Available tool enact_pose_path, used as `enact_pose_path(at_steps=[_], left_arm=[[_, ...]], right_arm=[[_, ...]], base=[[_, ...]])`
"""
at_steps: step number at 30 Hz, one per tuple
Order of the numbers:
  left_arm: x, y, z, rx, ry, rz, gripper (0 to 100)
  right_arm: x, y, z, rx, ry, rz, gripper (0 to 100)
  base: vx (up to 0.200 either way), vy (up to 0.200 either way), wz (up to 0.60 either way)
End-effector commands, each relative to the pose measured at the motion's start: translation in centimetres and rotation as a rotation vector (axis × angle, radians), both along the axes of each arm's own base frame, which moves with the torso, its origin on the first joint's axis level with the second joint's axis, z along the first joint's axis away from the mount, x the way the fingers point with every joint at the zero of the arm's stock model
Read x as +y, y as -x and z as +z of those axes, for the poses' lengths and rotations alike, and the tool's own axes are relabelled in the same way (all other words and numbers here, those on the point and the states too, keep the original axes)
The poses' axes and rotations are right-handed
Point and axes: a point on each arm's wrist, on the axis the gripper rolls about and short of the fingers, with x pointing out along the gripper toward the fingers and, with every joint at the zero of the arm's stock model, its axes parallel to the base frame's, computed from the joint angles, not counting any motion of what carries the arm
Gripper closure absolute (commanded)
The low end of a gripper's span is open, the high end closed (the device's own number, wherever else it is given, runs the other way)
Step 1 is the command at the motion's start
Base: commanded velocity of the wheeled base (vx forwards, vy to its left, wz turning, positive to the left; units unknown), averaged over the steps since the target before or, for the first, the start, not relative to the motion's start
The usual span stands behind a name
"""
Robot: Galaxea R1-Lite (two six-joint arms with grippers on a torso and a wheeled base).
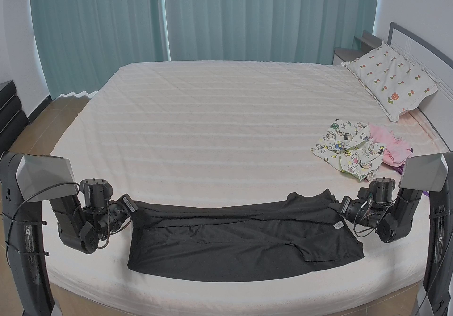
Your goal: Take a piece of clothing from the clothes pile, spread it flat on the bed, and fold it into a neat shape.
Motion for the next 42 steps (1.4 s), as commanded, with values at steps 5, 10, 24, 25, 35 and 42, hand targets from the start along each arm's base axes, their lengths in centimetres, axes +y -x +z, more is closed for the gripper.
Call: enact_pose_path(at_steps=[5, 10, 24, 25, 35, 42], left_arm=[[-0.1, 0.7, -1.1, 0.057, -0.021, -0.015, 100], [-0.1, 1.0, -1.3, 0.086, -0.024, -0.017, 100], [-0.3, 2.8, -2.2, 0.153, -0.124, -0.097, 100], [-0.3, 2.8, -2.2, 0.154, -0.126, -0.099, 100], [-0.3, 3.1, -2.4, 0.183, -0.13, -0.102, 100], [-0.2, 3.3, -2.4, 0.193, -0.14, -0.106, 0]], right_arm=[[-0.6, 1.3, 0.0, 0.048, 0.057, 0.022, 100], [-0.7, 2.1, -0.4, 0.058, 0.119, 0.06, 100], [-0.8, 3.9, -0.3, 0.07, 0.198, 0.114, 100], [-0.8, 3.9, -0.4, 0.073, 0.203, 0.117, 100], [-1.2, 4.5, -1.1, 0.118, 0.249, 0.151, 0], [-1.1, 4.3, -0.6, 0.091, 0.248, 0.15, 0]], base=[[0.0, 0.0, 0.0], [0.0, 0.0, 0.0], [0.0, 0.0, 0.0], [0.0, 0.0, 0.0], [0.0, 0.0, 0.0], [0.0, 0.0, 0.0]])
